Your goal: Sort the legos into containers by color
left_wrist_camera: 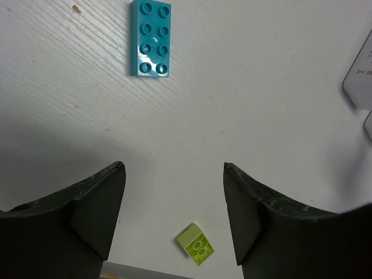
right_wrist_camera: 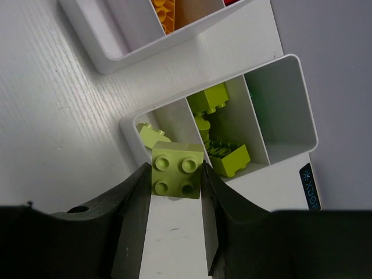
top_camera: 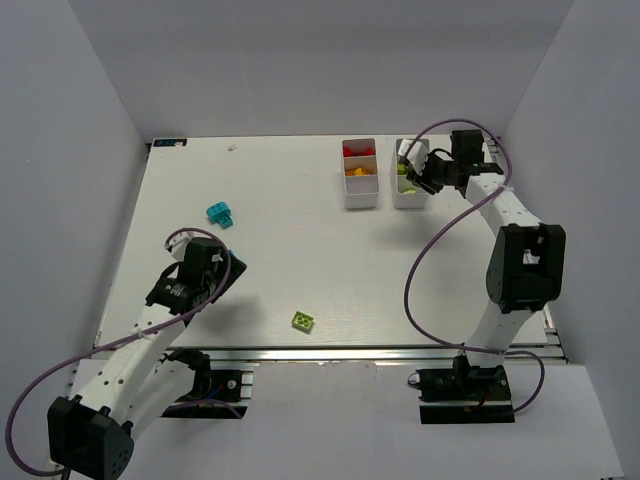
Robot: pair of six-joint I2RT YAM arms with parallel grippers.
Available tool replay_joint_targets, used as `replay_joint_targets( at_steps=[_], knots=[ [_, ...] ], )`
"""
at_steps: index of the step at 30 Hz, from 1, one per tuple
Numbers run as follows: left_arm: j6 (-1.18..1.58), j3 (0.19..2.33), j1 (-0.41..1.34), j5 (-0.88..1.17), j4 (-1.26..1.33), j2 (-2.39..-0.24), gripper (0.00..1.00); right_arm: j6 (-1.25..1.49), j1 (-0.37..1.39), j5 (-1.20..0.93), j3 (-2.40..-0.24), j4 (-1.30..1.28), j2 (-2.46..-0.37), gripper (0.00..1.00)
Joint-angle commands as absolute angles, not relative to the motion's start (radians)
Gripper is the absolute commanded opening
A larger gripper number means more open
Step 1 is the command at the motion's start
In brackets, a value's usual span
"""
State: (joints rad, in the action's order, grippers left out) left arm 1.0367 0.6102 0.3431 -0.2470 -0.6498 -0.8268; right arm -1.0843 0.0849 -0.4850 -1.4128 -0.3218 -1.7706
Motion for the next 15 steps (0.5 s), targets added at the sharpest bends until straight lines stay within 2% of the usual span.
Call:
replay_joint_targets(
  at_steps=[1, 3, 10, 11, 14, 15],
  knots=[
    [1.029, 0.607, 0.339, -0.239, -0.632, -0.827, 0.77, -1.184, 0.084, -0.502, -1.508, -0.354, -1.824, 0.00],
    [1.028, 0.609, 0.339, -0.239, -0.632, -0.834, 0.77, -1.186, 0.084, -0.511, -1.522, -0.360, -1.850, 0.00],
    [1.022, 0.627, 0.339, -0.244, -0.641, -0.850, 0.77, -1.166, 0.086, -0.492, -1.546, -0.337, -1.910, 0.13],
    [1.022, 0.627, 0.339, -0.245, -0.641, -0.851, 0.77, -1.163, 0.086, -0.491, -1.546, -0.337, -1.911, 0.17],
    [1.023, 0.627, 0.339, -0.242, -0.640, -0.854, 0.77, -1.151, 0.086, -0.491, -1.531, -0.318, -1.914, 0.38],
    [1.023, 0.629, 0.339, -0.241, -0.640, -0.856, 0.77, -1.146, 0.086, -0.489, -1.529, -0.311, -1.917, 0.50]
  ],
)
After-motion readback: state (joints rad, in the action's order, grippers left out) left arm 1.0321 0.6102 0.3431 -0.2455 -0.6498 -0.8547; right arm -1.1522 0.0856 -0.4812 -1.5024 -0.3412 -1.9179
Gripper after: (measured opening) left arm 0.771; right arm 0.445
